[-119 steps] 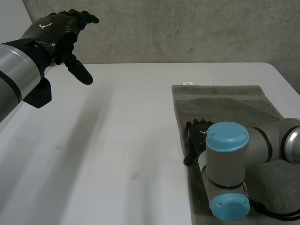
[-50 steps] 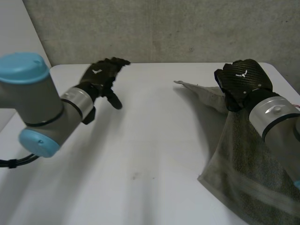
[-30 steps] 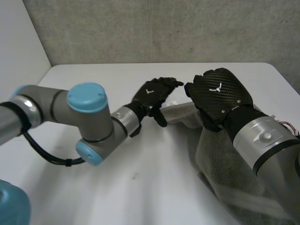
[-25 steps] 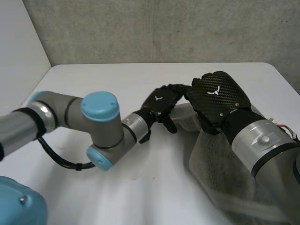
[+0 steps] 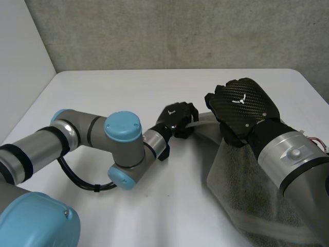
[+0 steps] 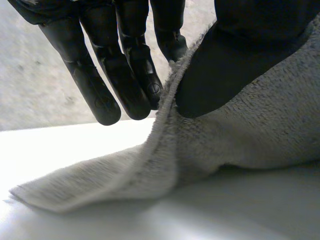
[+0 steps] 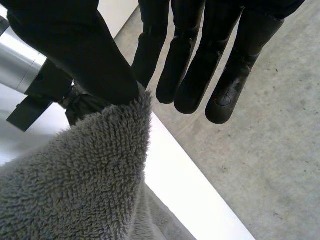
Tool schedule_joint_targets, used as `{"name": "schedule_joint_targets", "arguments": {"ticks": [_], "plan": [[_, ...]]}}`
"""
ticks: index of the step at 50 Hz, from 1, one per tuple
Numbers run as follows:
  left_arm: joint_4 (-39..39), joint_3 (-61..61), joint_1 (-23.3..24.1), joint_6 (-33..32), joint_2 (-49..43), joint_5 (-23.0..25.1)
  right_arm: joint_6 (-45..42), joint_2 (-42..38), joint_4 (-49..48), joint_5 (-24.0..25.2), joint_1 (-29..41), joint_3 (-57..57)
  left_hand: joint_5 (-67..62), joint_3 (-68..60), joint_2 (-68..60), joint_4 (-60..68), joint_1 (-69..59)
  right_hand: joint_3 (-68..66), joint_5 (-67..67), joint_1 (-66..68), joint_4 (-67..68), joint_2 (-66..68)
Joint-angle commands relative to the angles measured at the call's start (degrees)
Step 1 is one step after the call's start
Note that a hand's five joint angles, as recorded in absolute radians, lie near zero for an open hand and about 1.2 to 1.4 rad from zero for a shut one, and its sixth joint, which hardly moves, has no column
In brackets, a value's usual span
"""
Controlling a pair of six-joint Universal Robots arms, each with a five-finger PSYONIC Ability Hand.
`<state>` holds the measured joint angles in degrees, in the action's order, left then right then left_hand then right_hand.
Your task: Fold the laundry
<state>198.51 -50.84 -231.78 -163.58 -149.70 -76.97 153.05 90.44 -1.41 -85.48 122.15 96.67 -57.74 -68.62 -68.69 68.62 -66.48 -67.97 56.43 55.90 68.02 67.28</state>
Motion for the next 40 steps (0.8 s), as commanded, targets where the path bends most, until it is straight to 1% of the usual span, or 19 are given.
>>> {"name": "schedule_joint_targets", "arguments": {"ticks": [1,3,4,6,9,11,12,14,15,17,23,24,25,26,27,28,32,37,40], "plan": [[0.65,-3.21,-3.33,-8.6,9.69,-6.27,0.14,0.0,-0.17,-0.04,-2.53,-1.75,-12.26,-11.38,-11.31,11.38,-13.52,-12.03,13.57,24.1,11.98,12.72],[0.04,-6.45,-6.39,-12.1,17.82,-7.75,0.66,-0.7,-0.17,-0.13,-3.76,-4.02,-12.26,-11.38,-11.31,11.38,-13.52,-12.03,13.57,24.1,11.98,12.72],[0.03,-6.46,-6.4,-12.12,17.86,-7.76,0.67,-0.71,-0.17,-0.13,-3.76,-4.03,-12.26,-11.38,-11.31,11.38,-13.52,-12.03,13.57,24.1,11.98,12.72],[-0.93,-10.31,-7.19,-14.65,26.78,-7.67,2.33,-3.15,-0.17,-0.13,-4.29,-7.53,-12.26,-11.38,-11.31,11.38,-13.52,-12.03,13.57,24.1,11.98,12.72],[-1.9,-12.7,-7.46,-15.81,31.4,-7.67,3.48,-4.57,-0.08,-0.39,-4.55,-9.66,-12.26,-11.38,-11.31,11.38,-13.52,-12.03,13.57,24.1,11.98,12.72],[-4.44,-17.08,-7.63,-18.34,39.79,-7.58,6.45,-6.76,0.53,-0.22,-4.29,-14.38,-12.26,-11.38,-11.31,11.38,-13.52,-12.03,13.57,24.1,11.98,12.72],[-4.45,-17.1,-7.63,-18.36,39.83,-7.58,6.47,-6.77,0.53,-0.22,-4.29,-14.4,-12.26,-11.38,-11.31,11.38,-13.52,-12.03,13.57,24.1,11.98,12.72],[-7.33,-21.21,-7.37,-20.98,47.27,-7.5,9.27,-7.91,0.88,-0.04,-3.77,-17.9,-12.26,-11.38,-11.31,11.38,-13.52,-12.03,13.57,24.1,11.98,12.72],[-7.35,-21.23,-7.37,-20.99,47.3,-7.5,9.28,-7.91,0.89,-0.04,-3.76,-17.92,-12.26,-11.38,-11.31,11.38,-13.52,-12.03,13.57,24.1,11.98,12.72],[-9.63,-25.95,-7.02,-23.27,54.13,-7.23,10.68,-10.27,2.02,0.05,-3.68,-20.81,-12.26,-11.38,-11.31,11.38,-13.52,-12.03,13.57,24.1,11.98,12.72],[-10.6,-34.15,-6.93,-27.23,61.45,-7.23,10.95,-14.77,6.07,0.4,-3.68,-22.67,-12.26,-11.38,-11.31,11.38,-13.52,-12.03,13.57,24.1,11.98,12.72],[-10.52,-36.41,-6.93,-28.63,62.67,-7.23,11.12,-16.07,7.55,0.57,-3.68,-22.41,-12.26,-11.38,-11.31,11.38,-13.52,-1.27,2.8,13.33,1.21,1.96],[-10.25,-38.35,-6.93,-30.21,63.29,-7.23,11.21,-16.78,8.87,0.57,-3.5,-21.71,-12.26,-11.38,-11.31,11.38,-13.52,16.32,-14.79,-4.26,-16.38,-15.64],[-10.25,-38.37,-6.93,-30.22,63.3,-7.23,11.21,-16.79,8.88,0.57,-3.5,-21.7,-12.26,-11.38,-11.31,11.38,-13.52,16.5,-14.97,-4.44,-16.56,-15.81],[-10.16,-39.41,-6.93,-32.05,63.39,-7.32,11.47,-17.05,10.19,0.49,-3.24,-20.66,-12.26,-11.38,-11.31,11.38,-13.52,25.66,-24.13,-13.6,-25.72,-24.97],[-10.16,-39.42,-6.93,-32.07,63.39,-7.32,11.48,-17.05,10.2,0.49,-3.24,-20.65,-12.26,-11.38,-11.31,11.38,-13.52,25.75,-24.22,-13.69,-25.81,-25.07],[-10.25,-40.13,-7.28,-36.89,63.04,-7.67,15.15,-17.05,13.18,0.14,-2.27,-15.22,-12.26,-11.38,-11.31,11.38,-13.52,48.38,-46.85,-36.31,-48.43,-47.69],[-10.16,-39.34,-7.63,-40.14,63.04,-7.76,22.26,-16.53,13.98,0.75,-2.62,-9.15,-12.26,-11.38,-11.31,11.38,-13.52,57.86,-56.32,-45.79,-57.91,-57.17],[-9.64,-38.81,-7.9,-40.77,63.04,-7.76,25.18,-15.04,14.51,1.36,-2.27,-5.02,-12.26,-11.38,-11.31,11.38,-13.52,57.72,-56.19,-45.66,-57.77,-57.03]]}}
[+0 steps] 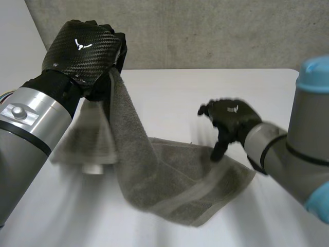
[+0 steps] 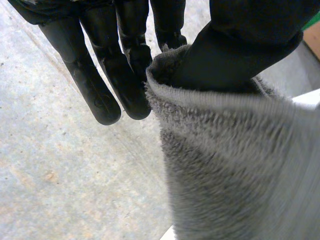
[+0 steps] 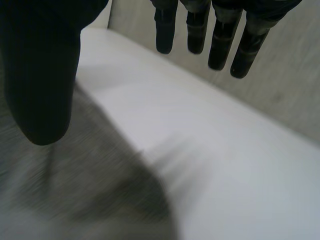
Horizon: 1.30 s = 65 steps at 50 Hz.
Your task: Fold the laundry
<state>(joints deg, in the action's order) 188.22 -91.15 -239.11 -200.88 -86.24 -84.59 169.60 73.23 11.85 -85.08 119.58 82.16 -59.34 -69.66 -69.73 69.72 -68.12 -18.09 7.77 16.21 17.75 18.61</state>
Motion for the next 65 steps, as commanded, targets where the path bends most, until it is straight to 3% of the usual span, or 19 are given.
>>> {"name": "schedule_joint_targets", "arguments": {"ticks": [1,9,19,24,29,42,46,47,48,52,60,63,65], "plan": [[1.01,1.59,-0.65,-3.55,-0.42,-0.13,9.08,3.23,1.6,1.75,0.48,11.6,-10.66,-10.34,-10.27,10.28,-11.88,6.84,-6.52,-4.95,-6.5,-7.36],[1.89,1.59,-1.0,-3.46,-1.39,-0.22,7.6,4.91,-1.02,6.23,4.25,19.52,-10.66,-10.34,-10.27,10.28,-11.88,2.8,-2.47,-0.91,-2.45,-3.32],[4.35,1.68,-3.02,-3.38,-5.08,-0.4,5.22,0.87,-8.67,5.45,11.71,20.85,-10.66,-10.34,-10.27,10.28,-11.88,-4.44,4.76,6.32,4.78,3.92],[4.35,1.59,-3.29,-3.2,-5.43,-0.49,5.22,-2.12,-15.45,2.55,14.45,20.76,-10.66,-10.34,-10.27,10.28,-11.88,-9.65,9.98,11.54,10.0,9.13],[4.35,1.68,-3.46,-3.02,-5.43,-0.4,4.87,-6.33,-22.38,-3.68,16.38,19.53,-10.66,-10.34,-10.27,10.28,-11.88,-15.54,15.86,17.43,15.88,15.02],[4.35,1.59,-3.73,-2.94,-5.17,-0.31,2.67,-12.31,-23.8,-5.63,16.65,16.72,-10.66,-10.34,-10.27,10.28,-11.88,-18.73,19.05,20.62,19.07,18.21],[4.35,1.33,-3.9,-3.02,-5.17,-0.31,2.23,-12.49,-24.42,-5.63,16.65,16.8,-10.66,-10.34,-10.27,10.28,-11.88,-28.49,28.82,30.38,28.84,27.97],[4.35,1.24,-4.08,-2.94,-5.17,-0.31,2.23,-12.49,-24.76,-5.8,16.56,16.89,-10.66,-10.34,-10.27,10.28,-11.88,-43.48,43.8,45.37,43.83,42.96],[4.35,1.15,-4.25,-2.94,-5.17,-0.4,2.23,-12.06,-25.29,-6.06,16.56,17.07,-10.66,-10.34,-10.27,10.28,-11.88,-61.12,61.44,63.0,61.46,60.6],[4.35,1.06,-4.69,-2.94,-5.17,-0.49,2.23,-10.74,-25.65,-7.82,15.77,16.8,-10.66,-10.34,-10.27,10.28,-11.88,-61.91,62.23,63.79,62.25,61.39],[3.65,0.36,-4.96,-3.11,-4.91,-0.49,-0.67,2.27,-21.6,-8.97,12.34,15.92,-10.66,-10.34,-10.27,10.28,-11.88,-61.91,62.23,63.79,62.25,61.39],[3.12,-0.61,-6.19,-3.38,-4.73,-0.49,-6.56,7.02,-15.1,-6.77,6.45,14.87,-10.66,-10.34,-10.27,10.28,-11.88,-61.91,62.23,63.79,62.25,61.39],[1.29,-2.09,-7.5,-3.46,-4.73,-0.22,-14.86,10.61,-8.28,-3.36,1.03,13.21,-10.66,-10.34,-10.27,10.28,-11.88,-61.91,62.23,63.79,62.25,61.39]]}}
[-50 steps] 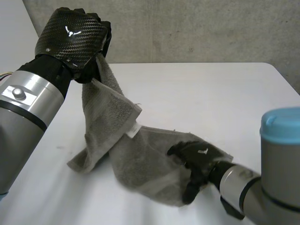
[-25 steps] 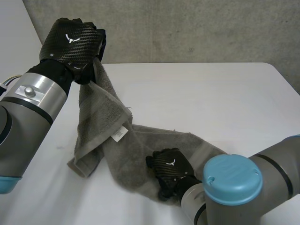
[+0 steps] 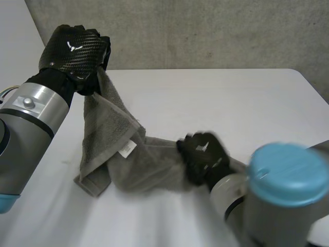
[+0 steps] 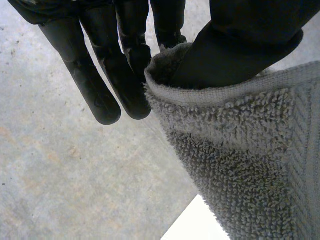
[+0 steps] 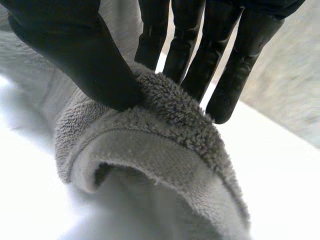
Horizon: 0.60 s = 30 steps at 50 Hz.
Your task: Fold the laundry
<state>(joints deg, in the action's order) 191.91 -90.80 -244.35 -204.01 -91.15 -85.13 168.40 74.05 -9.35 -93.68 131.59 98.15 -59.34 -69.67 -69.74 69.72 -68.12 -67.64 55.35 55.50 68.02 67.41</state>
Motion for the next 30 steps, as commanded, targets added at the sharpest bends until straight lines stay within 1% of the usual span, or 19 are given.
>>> {"name": "schedule_joint_targets", "arguments": {"ticks": [1,3,6,8,9,11,15,16,17,18,20,21,23,24,26,27,28,29,30], "plan": [[-2.41,-2.45,-2.27,-0.34,0.18,0.32,-13.71,9.8,12.95,5.26,-11.0,-2.79,-10.66,-10.33,-10.26,10.28,-11.88,-12.36,14.65,24.5,11.98,12.59],[-6.0,-3.85,-3.5,-0.43,0.01,0.58,-21.41,11.46,18.03,8.15,-15.9,-3.92,-10.66,-10.33,-10.26,10.28,-11.88,-12.36,14.65,24.5,11.98,12.59],[-8.3,-4.47,-3.85,-0.43,-0.43,0.67,-24.7,11.91,19.63,8.96,-18.56,-4.46,-10.66,-10.33,-10.26,10.28,-11.88,-12.36,14.65,24.5,11.98,12.59],[-12.76,-5.96,-3.94,-0.6,-2.27,0.93,-29.77,12.35,21.38,9.22,-22.94,-5.33,-10.66,-10.33,-10.26,10.28,-11.88,-12.36,14.65,24.5,11.98,12.59],[-12.78,-5.96,-3.94,-0.6,-2.28,0.93,-29.8,12.35,21.39,9.22,-22.95,-5.33,-10.66,-10.33,-10.26,10.28,-11.88,-12.36,14.65,24.5,11.98,12.59],[-16.72,-6.49,-3.77,-1.39,-6.56,1.02,-32.95,12.26,22.09,9.31,-24.79,-5.16,-10.66,-10.33,-10.26,10.28,-11.88,-12.36,14.65,24.5,11.98,12.59],[-18.58,-5.97,-3.59,-2.62,-11.31,1.19,-33.93,10.94,22.18,9.66,-24.89,-5.33,-10.66,-10.33,-10.26,10.28,-11.88,-12.36,14.65,24.5,11.98,12.59],[-18.59,-5.96,-3.59,-2.63,-11.33,1.19,-33.84,8.68,21.66,9.83,-24.8,-5.77,-10.66,-10.33,-10.26,10.28,-11.88,-12.36,14.65,24.5,11.98,12.59],[-18.32,-4.75,-3.42,-3.15,-14.81,1.19,-33.84,5.26,21.39,9.66,-24.71,-7.25,-10.66,-10.33,-10.26,10.28,-11.88,-12.36,14.65,24.5,11.98,12.59],[-18.32,-4.73,-3.41,-3.15,-14.85,1.19,-33.84,5.23,21.39,9.66,-24.71,-7.27,-10.66,-10.33,-10.26,10.28,-11.88,-12.36,14.65,24.5,11.98,12.59],[-17.19,0.07,-3.24,-3.85,-18.87,1.37,-33.32,-1.16,20.16,8.87,-24.01,-13.82,-10.66,-10.33,-10.26,10.28,-11.88,-12.36,14.65,24.5,11.98,12.59],[-17.18,0.1,-3.24,-3.86,-18.89,1.37,-33.31,-1.19,20.16,8.87,-24.01,-13.86,-10.66,-10.33,-10.26,10.28,-11.88,-12.36,14.65,24.5,11.98,12.59],[-14.73,7.7,-3.24,-4.99,-21.69,1.28,-32.09,-5.65,17.36,7.73,-22.35,-21.99,-10.66,-10.33,-10.26,10.28,-11.88,-12.36,14.65,24.5,11.98,12.59],[-14.72,7.75,-3.24,-5.0,-21.7,1.28,-32.08,-5.67,17.34,7.73,-22.34,-22.03,-10.66,-10.33,-10.26,10.28,-11.88,-12.36,14.65,24.5,11.98,12.59],[-11.31,18.67,-3.15,-6.14,-23.1,0.93,-30.77,-8.56,10.44,4.06,-22.16,-32.79,-10.66,-10.33,-10.26,10.28,-11.88,-12.36,14.65,24.5,11.98,12.59],[-11.29,18.73,-3.15,-6.14,-23.11,0.93,-30.76,-8.57,10.4,4.03,-22.16,-32.84,-10.66,-10.33,-10.26,10.28,-11.88,-12.36,14.65,24.5,11.98,12.59],[-8.85,24.91,-3.15,-6.4,-23.37,0.67,-30.15,-9.35,5.44,1.6,-22.08,-37.63,-10.66,-10.33,-10.26,10.28,-11.88,-12.36,14.65,24.5,11.98,12.59],[-8.83,24.97,-3.15,-6.4,-23.37,0.67,-30.15,-9.36,5.39,1.57,-22.08,-37.68,-10.66,-10.33,-10.26,10.28,-11.88,-12.36,14.65,24.5,11.98,12.59],[-5.96,30.72,-3.15,-6.32,-23.55,0.67,-29.63,-9.54,-0.44,-0.34,-22.08,-41.59,-10.66,-10.33,-10.26,10.28,-11.88,-12.36,14.65,24.5,11.98,12.59]]}}
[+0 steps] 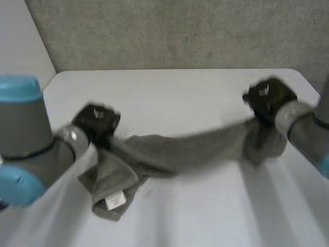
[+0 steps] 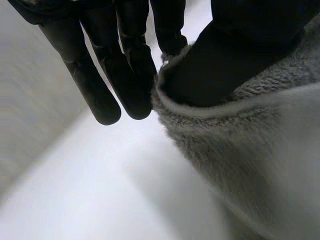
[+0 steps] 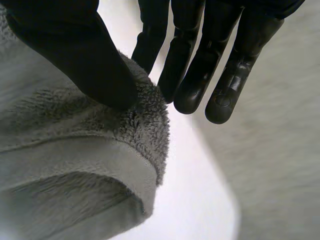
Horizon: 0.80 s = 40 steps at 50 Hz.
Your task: Fold the laundry
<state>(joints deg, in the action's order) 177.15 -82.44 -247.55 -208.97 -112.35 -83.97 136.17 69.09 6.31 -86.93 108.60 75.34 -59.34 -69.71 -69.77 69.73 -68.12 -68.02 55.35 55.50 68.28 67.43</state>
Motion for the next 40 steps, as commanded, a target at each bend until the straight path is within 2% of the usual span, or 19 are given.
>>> {"name": "schedule_joint_targets", "arguments": {"ticks": [1,2,4,6,11,13,15,16,18,19,21,24,26,32,35,40], "plan": [[12.04,27.63,-0.04,-1.09,-2.35,-0.93,2.61,-4.58,-21.9,-8.5,0.91,-21.96,-10.66,-10.29,-10.23,10.27,-11.88,-11.98,14.65,24.5,11.72,12.57],[12.08,27.68,-0.04,-1.09,-2.35,-0.94,2.61,-4.58,-21.95,-8.52,0.91,-21.99,-10.66,-10.29,-10.23,10.27,-11.88,-11.98,14.65,24.5,11.72,12.57],[17.24,33.46,-0.04,-0.04,-1.65,-2.16,2.61,-3.8,-31.49,-8.96,0.91,-23.22,-10.66,-10.29,-10.23,10.27,-11.88,-11.98,14.65,24.5,11.72,12.57],[18.74,33.74,0.05,0.66,-0.78,-2.6,2.7,-3.18,-34.23,-8.35,1.0,-22.53,-10.66,-10.29,-10.23,10.27,-11.88,-11.98,14.65,24.5,11.72,12.57],[18.76,27.86,-0.21,3.83,2.66,-2.61,3.14,-1.15,-33.2,-4.83,1.0,-17.33,-10.66,-10.29,-10.23,10.27,-11.88,-11.98,14.65,24.5,11.72,12.57],[18.93,23.46,-0.3,4.18,3.63,-2.34,3.14,-1.07,-30.66,-3.33,0.82,-15.31,-10.66,-10.29,-10.23,10.27,-11.88,-11.98,14.65,24.5,11.72,12.57],[19.02,14.54,-0.3,4.36,4.85,-1.99,3.14,-0.98,-23.05,-0.36,0.56,-11.73,-10.66,-10.29,-10.23,10.27,-11.88,-11.98,14.65,24.5,11.72,12.57],[19.02,14.5,-0.3,4.36,4.86,-1.99,3.14,-0.98,-23.01,-0.34,0.56,-11.71,-10.66,-10.29,-10.23,10.27,-11.88,-11.98,14.65,24.5,11.72,12.57],[18.93,5.23,-0.04,4.36,5.12,-1.9,3.05,-1.33,-13.83,2.37,-0.75,-9.0,-10.66,-10.29,-10.23,10.27,-11.88,-11.98,14.65,24.5,11.72,12.57],[18.93,5.18,-0.04,4.36,5.12,-1.9,3.05,-1.33,-13.78,2.38,-0.76,-8.98,-10.66,-10.29,-10.23,10.27,-11.88,-11.98,14.65,24.5,11.72,12.57],[19.81,-3.74,0.14,4.1,4.51,-1.9,3.14,-2.55,-5.39,4.83,-2.95,-6.71,-10.66,-10.29,-10.23,10.27,-11.88,-11.98,14.65,24.5,11.72,12.57],[20.34,-7.21,0.23,4.1,3.89,-1.9,3.05,-3.97,-2.44,5.81,-3.84,-5.82,-10.66,-10.29,-10.23,10.27,-11.88,-11.98,14.65,24.5,11.72,12.57],[21.82,-12.02,0.4,4.1,0.66,-1.9,2.44,-8.08,2.89,5.9,-4.71,-5.91,-10.66,-10.29,-10.23,10.27,-11.88,-11.98,14.65,24.5,11.72,12.57],[22.54,-15.91,0.58,4.18,-2.44,-1.9,2.26,-12.93,9.5,5.46,-6.47,-8.36,-10.66,-10.29,-10.23,10.27,-11.88,-11.98,14.65,24.5,11.72,12.57],[22.54,-16.35,0.75,4.18,-2.26,-1.81,3.05,-13.02,9.6,5.55,-6.65,-9.25,-10.66,-10.29,-10.23,10.27,-11.88,-11.98,14.65,24.5,11.72,12.57],[22.71,-15.65,2.94,4.36,0.11,-1.9,9.89,-13.46,9.07,5.81,-6.48,-11.53,-10.66,-10.29,-10.23,10.27,-11.88,-11.98,14.65,24.5,11.72,12.57]]}}
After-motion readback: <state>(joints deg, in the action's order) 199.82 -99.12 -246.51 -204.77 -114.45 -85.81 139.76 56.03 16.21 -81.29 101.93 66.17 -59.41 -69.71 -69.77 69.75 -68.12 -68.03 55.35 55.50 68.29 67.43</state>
